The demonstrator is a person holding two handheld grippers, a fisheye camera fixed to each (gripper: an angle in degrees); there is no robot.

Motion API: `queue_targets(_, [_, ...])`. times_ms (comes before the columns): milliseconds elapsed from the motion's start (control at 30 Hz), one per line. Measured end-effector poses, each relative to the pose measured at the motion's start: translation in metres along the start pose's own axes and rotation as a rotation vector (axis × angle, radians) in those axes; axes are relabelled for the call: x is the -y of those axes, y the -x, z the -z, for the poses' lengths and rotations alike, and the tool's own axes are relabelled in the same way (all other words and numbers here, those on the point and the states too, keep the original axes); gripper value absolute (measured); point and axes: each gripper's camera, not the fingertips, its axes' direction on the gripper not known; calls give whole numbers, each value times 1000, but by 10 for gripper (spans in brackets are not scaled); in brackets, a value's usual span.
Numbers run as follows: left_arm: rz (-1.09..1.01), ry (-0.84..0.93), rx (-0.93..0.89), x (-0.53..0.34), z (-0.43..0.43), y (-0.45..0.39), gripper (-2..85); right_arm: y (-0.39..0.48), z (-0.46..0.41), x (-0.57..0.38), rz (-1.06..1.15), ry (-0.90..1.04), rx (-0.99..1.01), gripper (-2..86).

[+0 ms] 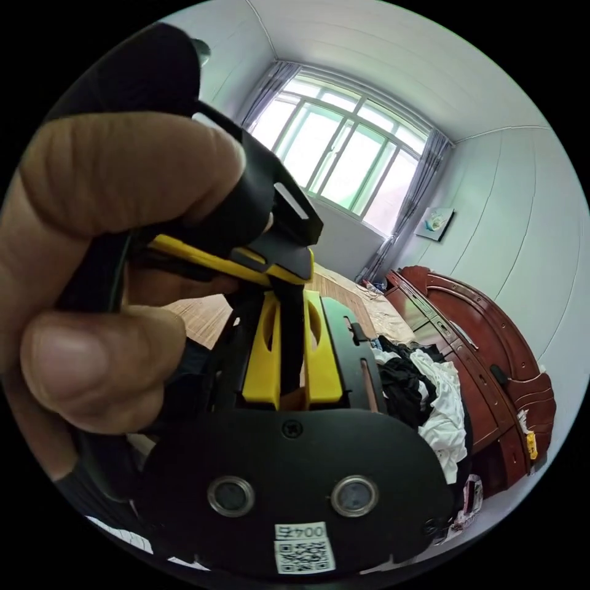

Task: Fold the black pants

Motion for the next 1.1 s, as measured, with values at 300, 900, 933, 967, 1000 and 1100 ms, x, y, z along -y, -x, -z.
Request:
queue_targets(300, [-115,-189,-316,85,125,-7,67,-114,-13,29,-156,114,254,43])
queue_targets(900, [-346,-424,106,33,209,3,110,-383,80,183,-446,-262,846,47])
queue_targets(933, [-376,-426,122,34,204,-14,116,-384,85,189,-453,-252,829,47])
queue_targets(967, [-388,-426,125,34,201,-22,119,-384,88,193,-462,-240,806,47])
queue_targets(1000, [-406,-421,122,34,192,-37,126,-384,89,195,-467,-233,795,47])
queue_targets(1100, [-454,-413,124,28,166,-73,153,-376,91,199,-474,-202,759,48])
